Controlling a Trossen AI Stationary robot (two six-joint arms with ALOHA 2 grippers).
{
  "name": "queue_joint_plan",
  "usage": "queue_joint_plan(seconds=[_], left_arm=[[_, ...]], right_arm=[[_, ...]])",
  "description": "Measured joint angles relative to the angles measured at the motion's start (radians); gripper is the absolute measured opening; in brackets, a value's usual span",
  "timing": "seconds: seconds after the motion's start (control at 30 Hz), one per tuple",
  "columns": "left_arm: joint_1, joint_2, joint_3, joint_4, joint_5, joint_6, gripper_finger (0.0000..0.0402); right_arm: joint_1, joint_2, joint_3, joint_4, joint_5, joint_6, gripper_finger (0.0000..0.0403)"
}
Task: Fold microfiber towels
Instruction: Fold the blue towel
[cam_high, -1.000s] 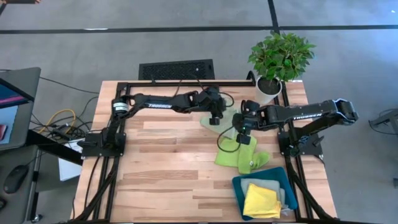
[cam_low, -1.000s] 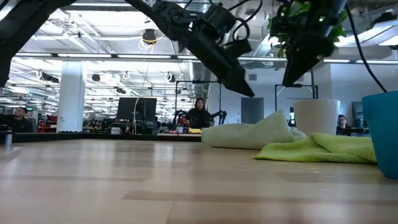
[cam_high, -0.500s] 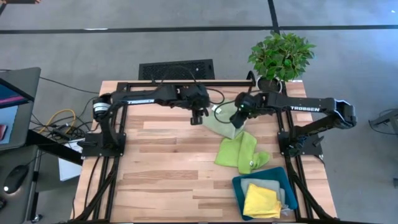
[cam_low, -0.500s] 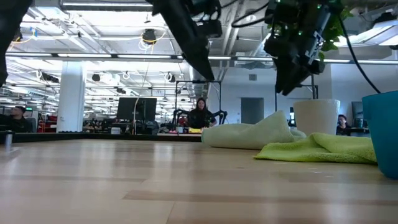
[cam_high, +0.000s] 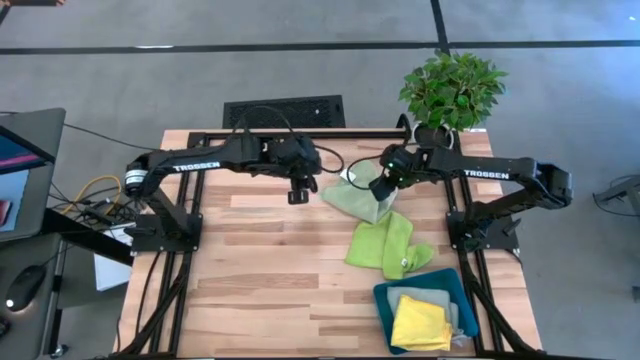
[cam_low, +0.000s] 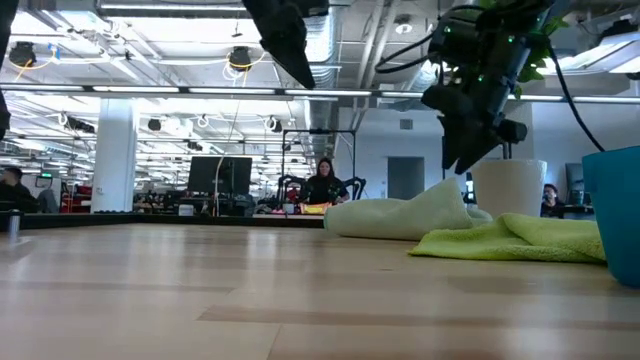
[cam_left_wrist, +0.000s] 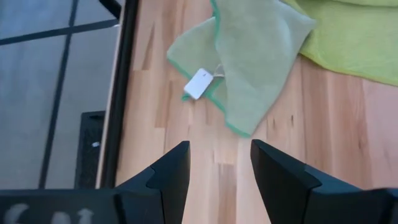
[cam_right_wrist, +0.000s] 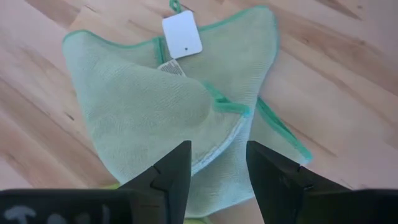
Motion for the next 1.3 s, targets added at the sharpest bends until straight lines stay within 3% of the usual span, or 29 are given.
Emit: queue_joint_plan(seconds=[0.4, 0.6, 1.3], left_arm=[[-0.034, -0.015, 0.0, -0.094, -0.043, -0.027, 0.0163], [-0.035, -0.015, 0.0, -0.114, -0.049, -0.047, 0.0163], [-0.035, -0.015, 0.0, -0.119, -0.049, -0.046, 0.0163]], right_arm=[[-0.004, 0.0, -0.07, 0.092, -0.001, 0.028, 0.0177], [-0.027, 0.0, -0.117, 0.194, -0.096, 0.052, 0.0177], [-0.061, 0.003, -0.117, 0.198, -0.073, -0.009, 0.0163]])
